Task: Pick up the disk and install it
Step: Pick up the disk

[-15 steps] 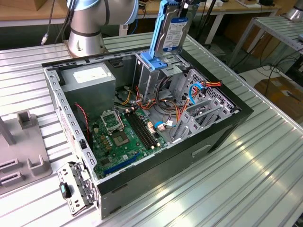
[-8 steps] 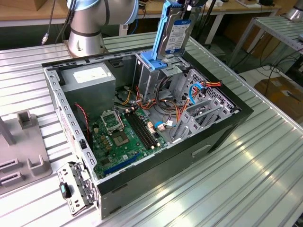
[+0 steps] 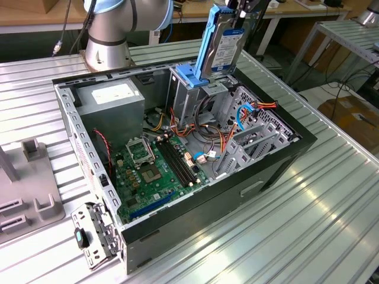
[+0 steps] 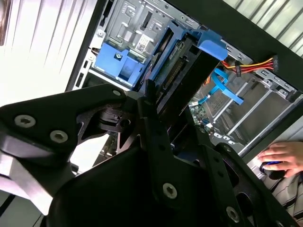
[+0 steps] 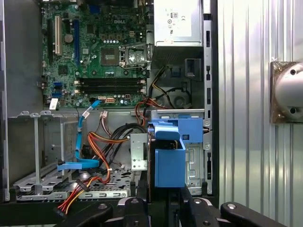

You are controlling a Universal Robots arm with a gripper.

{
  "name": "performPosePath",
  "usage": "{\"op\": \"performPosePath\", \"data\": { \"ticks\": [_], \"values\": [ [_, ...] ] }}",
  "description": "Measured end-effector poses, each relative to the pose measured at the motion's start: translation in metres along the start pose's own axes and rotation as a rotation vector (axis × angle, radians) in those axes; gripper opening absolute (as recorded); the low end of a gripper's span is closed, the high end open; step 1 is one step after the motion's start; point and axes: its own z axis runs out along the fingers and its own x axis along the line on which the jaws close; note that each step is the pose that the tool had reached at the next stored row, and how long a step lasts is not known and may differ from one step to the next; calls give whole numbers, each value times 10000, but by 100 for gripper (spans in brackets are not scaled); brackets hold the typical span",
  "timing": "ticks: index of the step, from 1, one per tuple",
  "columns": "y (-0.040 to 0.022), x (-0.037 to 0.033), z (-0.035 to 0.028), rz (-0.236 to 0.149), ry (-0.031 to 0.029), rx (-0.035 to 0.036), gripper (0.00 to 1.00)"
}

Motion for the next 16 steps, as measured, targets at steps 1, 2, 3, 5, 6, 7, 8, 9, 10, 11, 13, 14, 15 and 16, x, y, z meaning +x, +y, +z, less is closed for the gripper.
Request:
{"op": "performPosePath", "data": {
  "ticks": [1, 2, 3, 5, 6, 7, 8, 9, 10, 11, 13, 14, 15, 16],
  "values": [
    [-2, 28, -1, 0, 1, 0, 35],
    [-4, 48, -2, 0, 0, 0, 35],
    [-5, 66, -2, 0, 0, -1, 35],
    [-11, 130, -4, 0, 0, -1, 35],
    [-15, 195, -6, 0, 0, -2, 35],
    [-18, 229, -7, 0, 0, -2, 35],
    [-19, 245, -7, 0, 0, -2, 35],
    [-21, 278, -8, 0, 0, -2, 35],
    [-22, 303, -9, 0, 0, -2, 35],
    [-24, 327, -10, 0, 1, -2, 35],
    [-26, 371, -11, 0, 0, -2, 35],
    [-27, 378, -11, 0, 0, -2, 35],
    [-27, 384, -12, 0, 0, -2, 35],
    [-27, 386, -11, 0, 0, -2, 35]
  ]
}}
